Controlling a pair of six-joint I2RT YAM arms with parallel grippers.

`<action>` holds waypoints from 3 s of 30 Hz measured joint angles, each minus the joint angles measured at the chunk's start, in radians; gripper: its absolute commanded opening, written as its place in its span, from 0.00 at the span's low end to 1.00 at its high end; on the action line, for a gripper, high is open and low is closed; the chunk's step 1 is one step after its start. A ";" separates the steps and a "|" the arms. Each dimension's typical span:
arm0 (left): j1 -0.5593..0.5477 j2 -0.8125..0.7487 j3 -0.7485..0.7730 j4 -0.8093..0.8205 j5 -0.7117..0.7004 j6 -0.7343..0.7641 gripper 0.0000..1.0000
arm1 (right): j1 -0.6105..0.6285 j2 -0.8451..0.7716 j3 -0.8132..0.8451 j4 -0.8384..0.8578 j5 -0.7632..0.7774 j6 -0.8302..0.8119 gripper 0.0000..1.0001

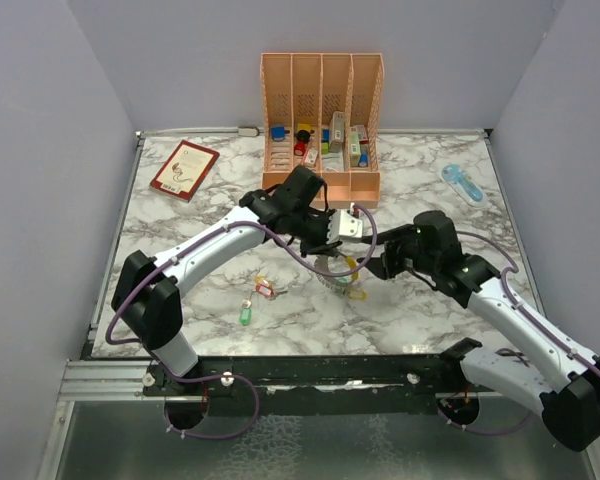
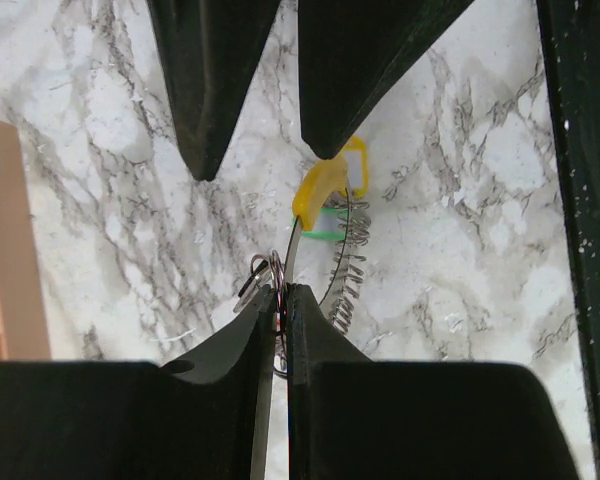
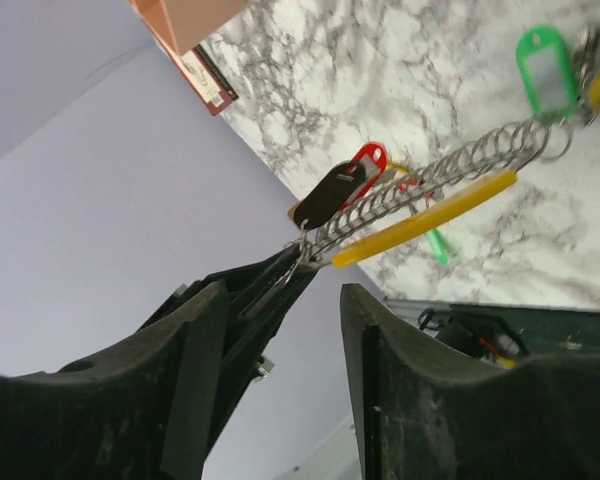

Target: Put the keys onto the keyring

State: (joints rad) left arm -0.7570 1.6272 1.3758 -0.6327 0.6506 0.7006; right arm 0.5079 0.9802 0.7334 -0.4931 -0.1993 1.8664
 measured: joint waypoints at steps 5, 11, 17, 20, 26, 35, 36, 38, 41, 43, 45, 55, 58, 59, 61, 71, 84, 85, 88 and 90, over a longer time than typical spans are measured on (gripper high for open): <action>0.000 0.000 0.100 -0.090 -0.045 0.125 0.00 | -0.068 -0.046 -0.071 0.154 0.023 -0.191 0.65; 0.004 -0.004 0.203 -0.193 -0.045 0.284 0.00 | -0.246 0.006 -0.134 0.451 -0.117 -0.532 0.74; 0.005 -0.055 0.146 -0.227 -0.039 0.459 0.00 | -0.300 0.161 0.029 0.547 -0.301 -0.920 0.79; 0.005 -0.124 0.050 -0.214 -0.040 0.563 0.00 | -0.300 0.157 0.073 0.571 -0.377 -1.119 0.80; 0.008 -0.180 -0.056 -0.196 -0.043 0.790 0.00 | -0.300 0.049 0.046 0.561 -0.453 -1.441 0.72; 0.017 -0.158 -0.063 -0.187 -0.014 1.039 0.00 | -0.287 -0.037 -0.122 0.546 -0.579 -1.651 0.56; 0.018 -0.151 -0.058 -0.185 -0.003 1.049 0.00 | -0.283 -0.035 -0.124 0.535 -0.580 -1.664 0.56; 0.021 -0.143 -0.056 -0.182 0.019 1.057 0.00 | -0.273 -0.031 -0.121 0.522 -0.581 -1.682 0.57; 0.023 -0.142 -0.056 -0.177 0.057 1.051 0.00 | -0.247 -0.008 -0.118 0.516 -0.591 -1.688 0.59; 0.024 -0.142 -0.056 -0.166 0.086 1.037 0.00 | -0.232 0.008 -0.118 0.514 -0.595 -1.690 0.61; 0.024 -0.142 -0.056 -0.160 0.107 1.028 0.00 | -0.220 0.022 -0.118 0.514 -0.595 -1.697 0.62; 0.024 -0.142 -0.006 -0.175 0.190 1.000 0.00 | -0.192 0.047 -0.161 0.603 -0.637 -1.706 0.63; 0.024 -0.142 -0.003 -0.195 0.200 1.000 0.00 | -0.175 0.065 -0.167 0.640 -0.660 -1.701 0.63; 0.024 -0.142 0.000 -0.203 0.203 1.001 0.00 | -0.166 0.071 -0.167 0.654 -0.665 -1.697 0.63; 0.024 -0.142 0.005 -0.214 0.211 1.001 0.00 | -0.158 0.074 -0.169 0.680 -0.674 -1.690 0.63; 0.024 -0.140 0.006 -0.231 0.240 1.001 0.00 | -0.116 0.111 -0.171 0.802 -0.732 -1.659 0.63; 0.024 -0.127 0.039 -0.281 0.255 1.027 0.00 | -0.090 0.174 -0.191 0.921 -0.779 -1.629 0.56; 0.024 -0.127 0.041 -0.282 0.258 1.030 0.00 | -0.088 0.178 -0.195 0.930 -0.784 -1.624 0.55; 0.024 -0.127 0.042 -0.283 0.260 1.038 0.00 | -0.077 0.187 -0.214 0.966 -0.791 -1.606 0.54; 0.024 -0.127 0.042 -0.284 0.260 1.041 0.00 | -0.073 0.188 -0.226 0.981 -0.792 -1.597 0.53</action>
State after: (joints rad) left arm -0.7330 1.5005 1.4174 -0.9169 0.9108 1.7412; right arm 0.4347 1.1683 0.5072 0.4877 -0.9909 0.2691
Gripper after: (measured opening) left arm 0.084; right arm 0.549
